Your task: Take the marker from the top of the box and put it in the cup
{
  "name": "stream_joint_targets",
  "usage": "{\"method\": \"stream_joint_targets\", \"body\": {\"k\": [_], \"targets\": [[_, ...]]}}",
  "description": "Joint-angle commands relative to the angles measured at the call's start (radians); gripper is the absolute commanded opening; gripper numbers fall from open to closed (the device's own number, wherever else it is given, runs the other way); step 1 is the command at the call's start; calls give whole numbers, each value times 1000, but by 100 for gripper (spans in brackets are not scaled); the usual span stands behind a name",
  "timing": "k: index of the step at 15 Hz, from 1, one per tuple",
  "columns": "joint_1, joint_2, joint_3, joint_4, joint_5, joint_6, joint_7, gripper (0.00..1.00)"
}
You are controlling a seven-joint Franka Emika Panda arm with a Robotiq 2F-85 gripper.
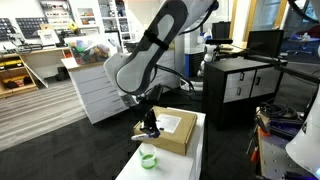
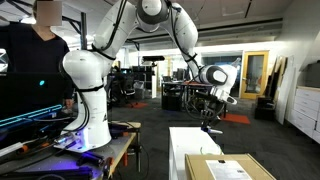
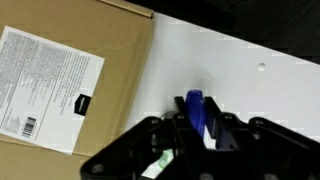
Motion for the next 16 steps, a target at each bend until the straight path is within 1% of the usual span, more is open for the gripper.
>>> {"method": "stream_joint_targets", "body": {"k": [1,4,6,11,16], "targets": [[52,11,2,119,-21,-207,43,7],[74,34,6,207,-27,-347,27,7],[78,50,7,246,-28,-410,18,7],[73,122,6,321,-26,-507,-5,7],[73,210,3,398,-30,-573,-21,7]]}}
